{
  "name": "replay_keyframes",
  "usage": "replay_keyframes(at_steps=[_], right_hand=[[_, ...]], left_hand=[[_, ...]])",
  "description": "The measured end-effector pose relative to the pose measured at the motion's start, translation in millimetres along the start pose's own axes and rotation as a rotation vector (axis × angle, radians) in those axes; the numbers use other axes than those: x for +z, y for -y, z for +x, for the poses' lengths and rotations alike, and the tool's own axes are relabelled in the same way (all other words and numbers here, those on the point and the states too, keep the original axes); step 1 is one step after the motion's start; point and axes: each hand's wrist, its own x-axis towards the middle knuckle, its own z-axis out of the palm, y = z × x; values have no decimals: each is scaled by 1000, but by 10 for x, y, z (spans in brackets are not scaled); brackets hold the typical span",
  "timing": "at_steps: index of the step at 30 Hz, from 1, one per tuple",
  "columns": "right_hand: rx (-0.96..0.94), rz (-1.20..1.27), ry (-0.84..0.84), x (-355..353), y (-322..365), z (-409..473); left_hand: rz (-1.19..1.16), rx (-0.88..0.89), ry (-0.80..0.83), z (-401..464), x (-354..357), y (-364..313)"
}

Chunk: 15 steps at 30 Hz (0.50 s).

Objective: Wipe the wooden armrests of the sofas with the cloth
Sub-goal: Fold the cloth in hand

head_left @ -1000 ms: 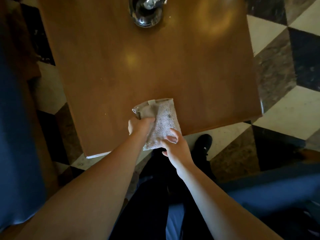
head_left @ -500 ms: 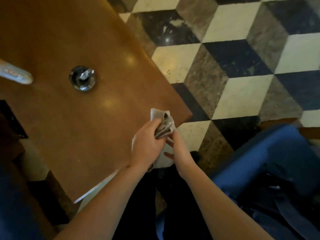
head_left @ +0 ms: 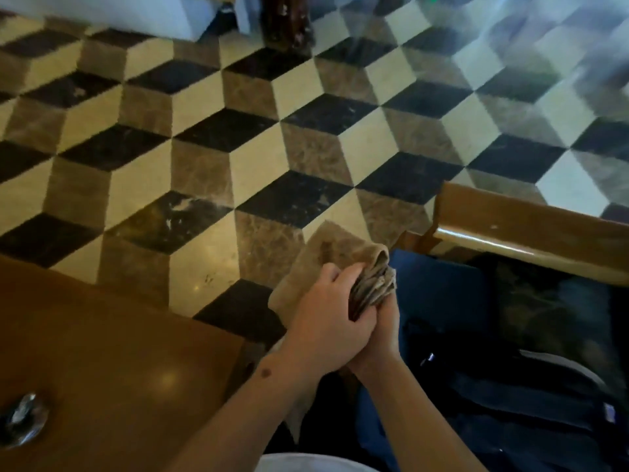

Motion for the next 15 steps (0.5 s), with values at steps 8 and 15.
replay_keyframes(at_steps=[8,15], right_hand=[[-207,358,176,-417,983,136],[-190,269,-18,-415,1418,728]], left_hand=[[-150,130,-99,869,55,-341],[-366,-515,366,2414,-15,-253]])
